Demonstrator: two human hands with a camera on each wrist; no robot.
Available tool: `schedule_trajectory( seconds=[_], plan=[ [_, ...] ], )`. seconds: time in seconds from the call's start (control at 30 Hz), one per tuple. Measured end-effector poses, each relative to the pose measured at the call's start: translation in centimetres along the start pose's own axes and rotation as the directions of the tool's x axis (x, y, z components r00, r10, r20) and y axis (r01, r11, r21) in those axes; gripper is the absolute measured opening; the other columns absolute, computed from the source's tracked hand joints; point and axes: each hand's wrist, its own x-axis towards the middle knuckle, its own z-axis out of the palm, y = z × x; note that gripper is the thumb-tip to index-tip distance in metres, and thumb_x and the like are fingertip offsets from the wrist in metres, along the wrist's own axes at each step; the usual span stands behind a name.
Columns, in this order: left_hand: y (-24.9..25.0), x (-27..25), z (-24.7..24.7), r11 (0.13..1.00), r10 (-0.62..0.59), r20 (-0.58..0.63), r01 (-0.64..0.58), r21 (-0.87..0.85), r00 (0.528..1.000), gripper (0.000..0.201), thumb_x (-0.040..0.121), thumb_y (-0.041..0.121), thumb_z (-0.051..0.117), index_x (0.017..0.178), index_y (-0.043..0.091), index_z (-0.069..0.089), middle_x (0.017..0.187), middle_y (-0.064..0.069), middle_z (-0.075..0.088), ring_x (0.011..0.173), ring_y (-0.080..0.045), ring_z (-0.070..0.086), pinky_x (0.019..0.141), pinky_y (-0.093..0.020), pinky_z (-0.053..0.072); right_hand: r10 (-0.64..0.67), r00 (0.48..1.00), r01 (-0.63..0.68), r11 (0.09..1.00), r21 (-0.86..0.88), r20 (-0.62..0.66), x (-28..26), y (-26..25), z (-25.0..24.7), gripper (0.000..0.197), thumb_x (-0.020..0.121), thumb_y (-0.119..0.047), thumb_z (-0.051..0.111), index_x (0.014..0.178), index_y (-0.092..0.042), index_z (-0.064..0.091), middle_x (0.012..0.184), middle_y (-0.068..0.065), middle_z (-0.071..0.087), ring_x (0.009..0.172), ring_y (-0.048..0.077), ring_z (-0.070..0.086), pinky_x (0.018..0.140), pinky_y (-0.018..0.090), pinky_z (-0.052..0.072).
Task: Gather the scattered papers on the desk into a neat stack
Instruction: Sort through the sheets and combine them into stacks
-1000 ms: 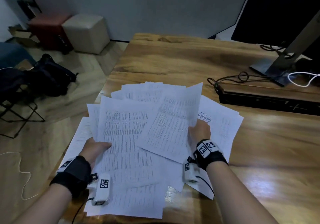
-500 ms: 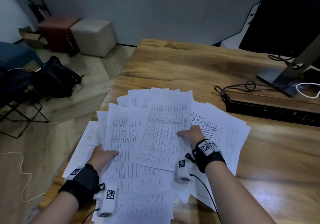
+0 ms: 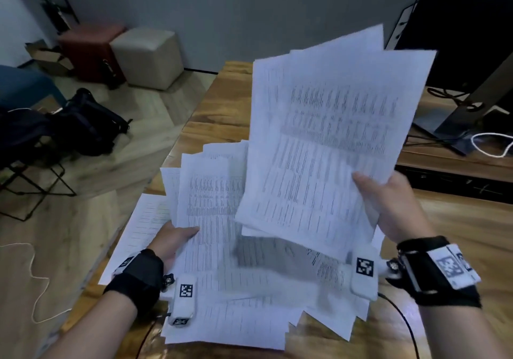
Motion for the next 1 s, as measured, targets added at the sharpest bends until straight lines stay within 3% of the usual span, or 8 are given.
schedule_trajectory(
  seconds=[0.17,0.3,0.4,0.5,0.57,0.63,0.9,1.0],
  plan=[
    [-0.4,0.7,0.7,0.989,-0.066,0.086,0.077,-0.126,0.994,0.039,0.098,0.004,0.057,0.138,0.004,0.057,0.13,-0.023,0.067,0.118,-0.044,0.064,0.105,-0.066,0.043,0.201,0.976,-0.181,0.962,-0.205,0.081,-1.3,5.4,4.4,0.02,0.085,-0.012,0.066,0.103,-0.01,0.074,0.101,0.008,0.078,0.094,0.028,0.074,0.087,0.053,0.057],
    [-0.2,0.4,1.0,0.963,-0.043,0.163,0.084,-0.257,0.986,0.051,0.096,0.05,0.058,0.137,0.019,0.062,0.134,-0.013,0.067,0.127,-0.035,0.061,0.112,-0.058,0.039,0.355,0.921,-0.268,0.877,-0.398,0.161,-2.6,9.7,9.1,0.029,0.086,-0.004,0.056,0.112,-0.012,0.068,0.102,0.003,0.075,0.084,0.015,0.072,0.06,0.023,0.059],
    [-0.6,0.4,1.3,0.987,-0.046,0.176,0.072,-0.145,0.983,0.06,0.078,0.039,0.083,0.13,0.014,0.067,0.131,-0.016,0.069,0.121,-0.035,0.065,0.112,-0.057,0.041,0.395,0.889,-0.256,0.847,-0.466,0.23,-3.2,11.0,11.7,0.028,0.094,-0.016,0.056,0.121,-0.022,0.062,0.113,-0.002,0.071,0.087,0.006,0.066,0.062,0.015,0.048],
    [-1.2,0.8,1.6,0.999,-0.024,0.061,0.026,-0.026,0.998,0.038,0.083,-0.005,0.074,0.12,0.001,0.067,0.125,-0.024,0.069,0.108,-0.039,0.069,0.1,-0.056,0.05,0.274,0.958,-0.264,0.726,-0.635,-0.085,-2.0,11.7,10.6,0.035,0.097,-0.044,0.051,0.115,-0.016,0.063,0.122,0.004,0.064,0.097,0.016,0.061,0.072,0.026,0.051],
    [-1.3,0.6,1.5,1.0,0.023,0.022,-0.023,-0.001,0.999,0.038,0.086,-0.01,0.068,0.123,0.002,0.066,0.121,-0.02,0.072,0.107,-0.036,0.07,0.092,-0.048,0.055,0.209,0.873,-0.478,0.541,-0.692,-0.44,-0.5,12.3,7.9,0.053,0.093,-0.05,0.052,0.123,-0.006,0.057,0.132,0.014,0.051,0.118,0.031,0.05,0.091,0.041,0.049],
    [-1.6,0.5,1.2,0.998,0.066,0.018,-0.066,0.024,0.998,0.041,0.087,-0.009,0.068,0.126,0.004,0.065,0.12,-0.014,0.073,0.108,-0.032,0.07,0.089,-0.042,0.056,0.285,0.752,-0.656,0.417,-0.629,-0.595,0.7,12.6,5.7,0.073,0.087,-0.054,0.059,0.134,-0.001,0.045,0.141,0.018,0.04,0.13,0.037,0.038,0.099,0.048,0.043],
    [-3.0,0.8,0.8,0.999,0.051,0.011,-0.052,0.0,0.999,0.041,0.089,-0.006,0.067,0.128,0.007,0.064,0.122,-0.014,0.073,0.112,-0.035,0.068,0.104,-0.055,0.049,0.431,0.665,-0.746,0.427,-0.512,-0.61,3.2,13.6,6.5,0.07,0.078,-0.045,0.076,0.129,-0.004,0.051,0.134,0.016,0.051,0.123,0.032,0.05,0.098,0.046,0.044],
    [-3.1,0.8,0.8,0.999,0.051,0.017,-0.051,0.004,0.999,0.041,0.089,-0.005,0.067,0.128,0.01,0.064,0.122,-0.012,0.073,0.113,-0.034,0.068,0.105,-0.055,0.047,0.446,0.674,-0.732,0.512,-0.451,-0.589,3.4,13.6,6.6,0.02,0.084,-0.023,0.071,0.097,-0.009,0.064,0.115,0.014,0.065,0.1,0.03,0.061,0.086,0.039,0.05]
  ],
)
